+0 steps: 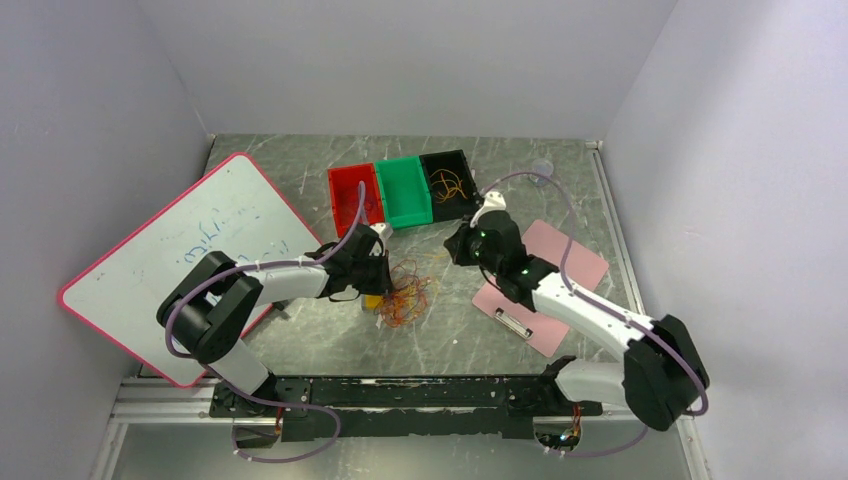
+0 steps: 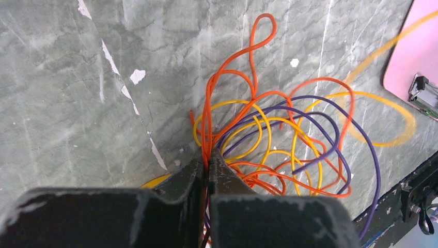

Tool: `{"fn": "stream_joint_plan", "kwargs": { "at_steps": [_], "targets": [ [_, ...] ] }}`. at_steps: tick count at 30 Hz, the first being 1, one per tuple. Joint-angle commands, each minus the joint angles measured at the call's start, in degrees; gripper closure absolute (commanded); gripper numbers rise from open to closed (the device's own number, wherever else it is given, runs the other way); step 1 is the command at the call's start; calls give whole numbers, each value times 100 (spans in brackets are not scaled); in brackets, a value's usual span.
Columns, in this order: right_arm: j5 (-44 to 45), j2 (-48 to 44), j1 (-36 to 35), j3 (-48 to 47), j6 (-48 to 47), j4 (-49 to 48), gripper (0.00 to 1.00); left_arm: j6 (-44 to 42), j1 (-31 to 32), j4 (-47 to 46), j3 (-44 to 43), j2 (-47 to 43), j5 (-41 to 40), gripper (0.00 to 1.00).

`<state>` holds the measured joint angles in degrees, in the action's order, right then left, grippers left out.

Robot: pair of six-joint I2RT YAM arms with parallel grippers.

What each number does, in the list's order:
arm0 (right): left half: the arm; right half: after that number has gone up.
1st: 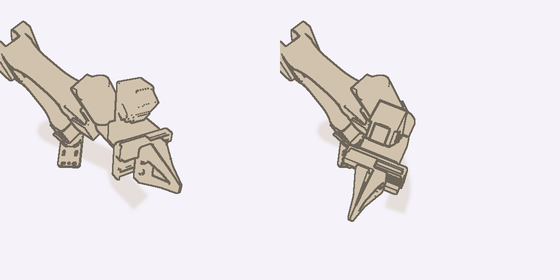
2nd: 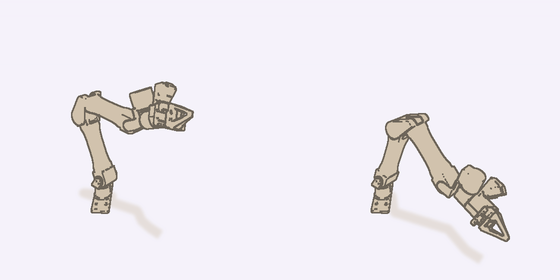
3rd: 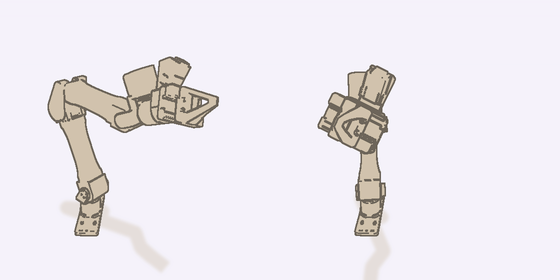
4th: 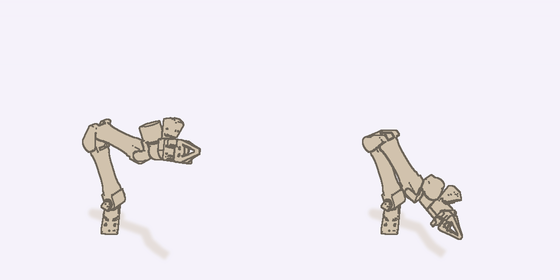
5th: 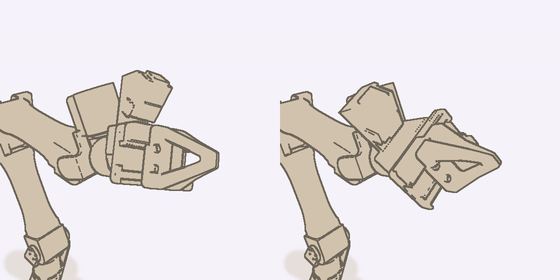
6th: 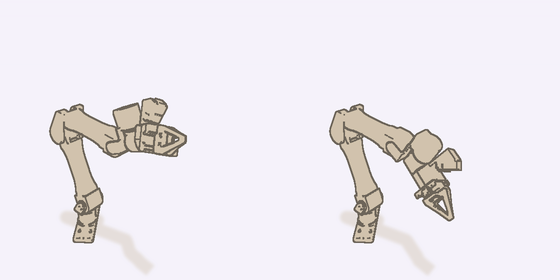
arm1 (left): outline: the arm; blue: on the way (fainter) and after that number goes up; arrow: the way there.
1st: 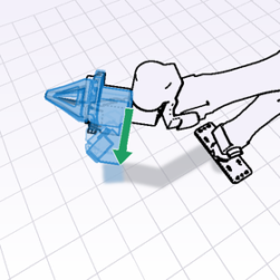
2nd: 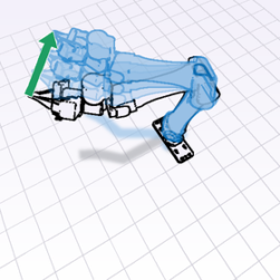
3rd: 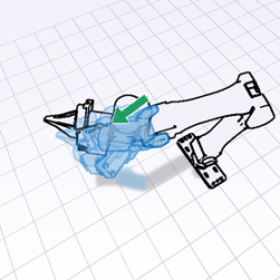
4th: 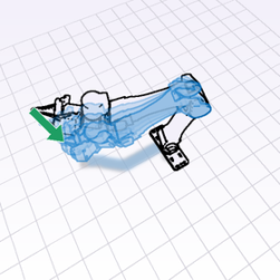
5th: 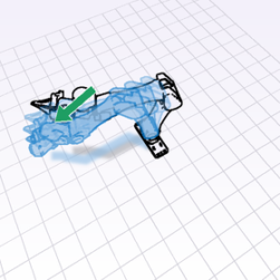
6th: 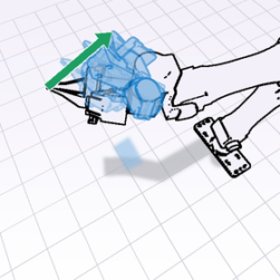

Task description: Untangle the cables

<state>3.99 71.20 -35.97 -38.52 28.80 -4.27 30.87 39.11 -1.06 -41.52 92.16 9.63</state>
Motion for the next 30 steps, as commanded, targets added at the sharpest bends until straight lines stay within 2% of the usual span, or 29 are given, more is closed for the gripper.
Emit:
{"fn": "stream_joint_plan", "kwargs": {
  "at_steps": [1, 19, 30],
  "targets": [
    [607, -514, 65, -412, -318, 654, 100, -81, 7, -81, -96, 80, -88, 93],
    [1513, -1613, 152, -1845, -941, 1706, 100, -108, 4, -96, -46, 108, -93, 93],
    [2322, -1851, 164, -3421, -1773, 2231, 100, -108, 3, -114, -5, 110, -115, 93]
  ]
}}
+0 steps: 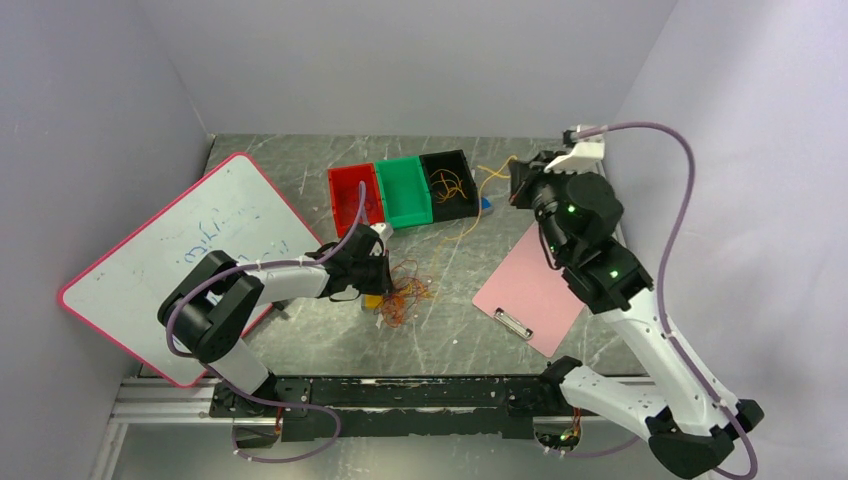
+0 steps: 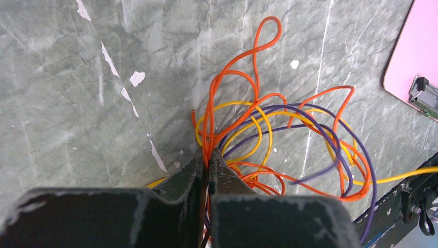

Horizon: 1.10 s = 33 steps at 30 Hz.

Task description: Untangle the cables

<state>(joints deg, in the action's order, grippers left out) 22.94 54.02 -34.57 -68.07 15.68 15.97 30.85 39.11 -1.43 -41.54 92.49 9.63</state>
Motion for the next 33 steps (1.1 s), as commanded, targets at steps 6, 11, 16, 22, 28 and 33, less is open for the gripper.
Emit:
{"fn": "stream_joint_plan", "kwargs": {
  "at_steps": [6, 11, 16, 22, 28, 33],
  "targets": [
    [790, -205, 21, -1015, -897, 253, 100, -105, 8, -79, -22, 95, -103, 93],
    [988, -225, 23, -1395, -1206, 228, 100, -126, 7, -59, -32, 118, -124, 93],
    [1167, -247, 20, -1650, -1519, 161, 100, -115, 7, -67, -29, 143, -119, 93],
    [1304, -284, 22, -1811, -1731, 54, 100, -117, 9, -57, -12, 142, -136, 93],
    [1353, -299, 21, -1962, -1867, -21, 100, -125, 3, -59, -43, 173, -128, 93],
    [1386, -250, 16, -2165, -2072, -91, 100, -132, 9, -50, -33, 165, -141, 93]
  ]
}}
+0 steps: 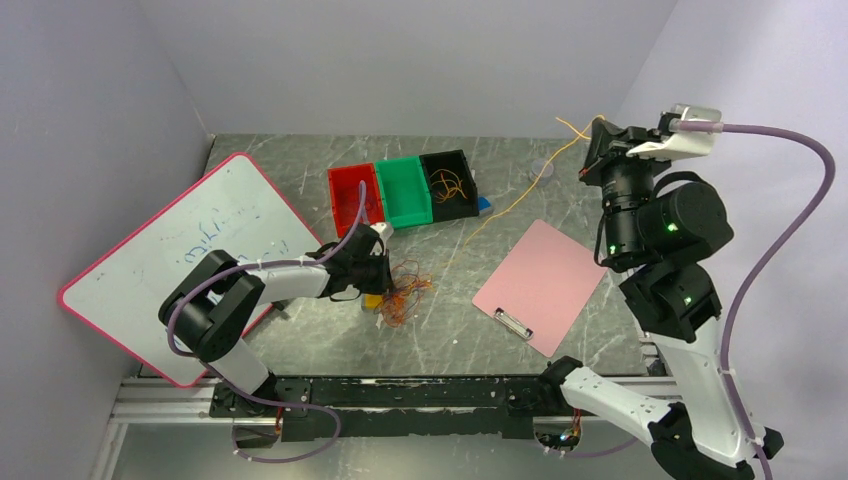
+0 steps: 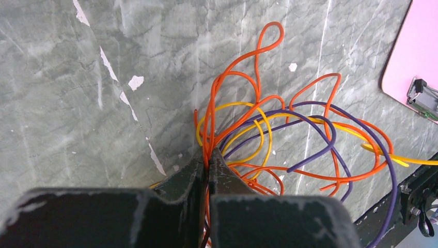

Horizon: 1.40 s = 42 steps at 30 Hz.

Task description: Untangle the cables

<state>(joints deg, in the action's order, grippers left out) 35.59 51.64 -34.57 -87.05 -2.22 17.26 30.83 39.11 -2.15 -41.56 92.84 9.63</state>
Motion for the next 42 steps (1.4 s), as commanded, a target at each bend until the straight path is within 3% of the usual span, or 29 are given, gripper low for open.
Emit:
{"fn": "stream_joint_plan", "kwargs": {
  "at_steps": [1, 16, 28, 33, 36, 42],
  "targets": [
    [136, -3, 15, -310, -314, -234, 100, -134, 9, 30, -30, 116, -149, 93],
    [-26, 256, 13, -826, -562, -271, 100, -121, 8, 26, 5, 47, -193, 93],
    [274, 409, 23, 440, -192, 250, 100, -226, 8, 137, 89, -590, -384, 93],
    [882, 661, 86, 1294, 274, 510, 100, -240, 1, 233, 93, -744, -475, 93],
    [719, 957, 680, 1745, 715, 711, 100, -259, 8, 278, 88, -743, -475, 93],
    [-1291, 1479, 3077, 2653, 1508, 153, 100, -305, 4, 323, 139, -817, -467, 93]
  ]
}}
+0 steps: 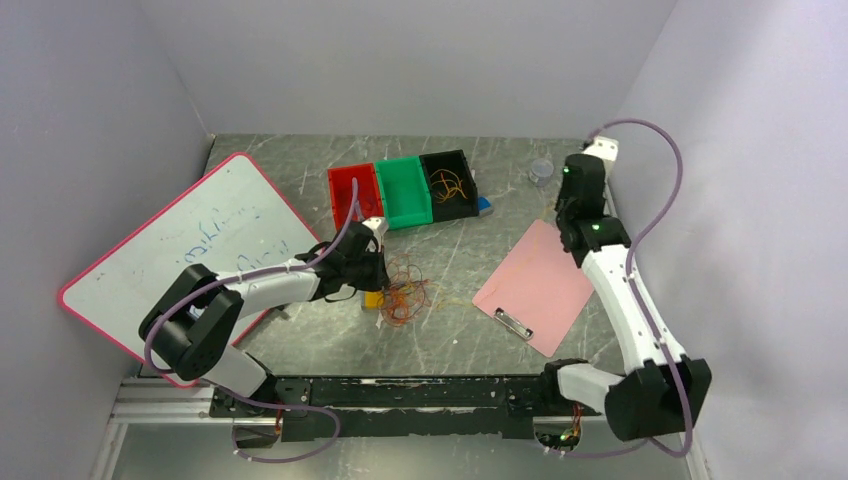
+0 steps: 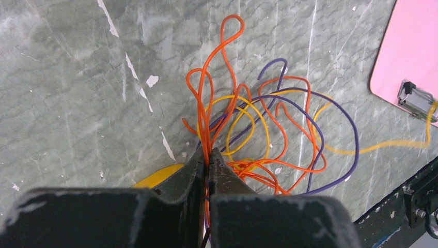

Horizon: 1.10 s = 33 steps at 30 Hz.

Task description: Untangle the cables

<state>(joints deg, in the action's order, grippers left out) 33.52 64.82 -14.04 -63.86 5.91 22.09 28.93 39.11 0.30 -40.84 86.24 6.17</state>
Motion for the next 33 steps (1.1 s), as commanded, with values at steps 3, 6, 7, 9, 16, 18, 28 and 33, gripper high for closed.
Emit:
{"fn": "stream_joint_plan", "kwargs": {
  "at_steps": [3, 6, 7, 9, 16, 18, 28, 33],
  "targets": [
    [-1619, 674, 1598, 352, 1026, -541, 99, -108, 7, 72, 76, -161, -71, 93],
    [-1929, 1253, 1859, 164, 1264, -602, 82, -107, 9, 61, 50, -168, -17, 93],
    [-1991, 1390, 1903, 104, 1324, -605, 76, -111, 13, 63, 46, -176, -7, 93],
    [-2080, 1530, 1956, 85, 1464, -654, 67, -127, 11, 86, 9, -177, 3, 93],
    [-2043, 1132, 1962, 326, 1448, -672, 45, -127, 16, 90, -94, -179, 50, 93],
    [-2290, 919, 1944, 427, 1424, -578, 45, -108, 16, 71, -96, -189, 63, 93],
    [-2616, -246, -330, 1481, 1684, -141, 45, -92, 26, 83, -130, -107, 67, 93],
    [-2611, -614, -1913, 1900, 2124, 58, 47, -89, 24, 63, -167, -28, 55, 93]
  ]
}}
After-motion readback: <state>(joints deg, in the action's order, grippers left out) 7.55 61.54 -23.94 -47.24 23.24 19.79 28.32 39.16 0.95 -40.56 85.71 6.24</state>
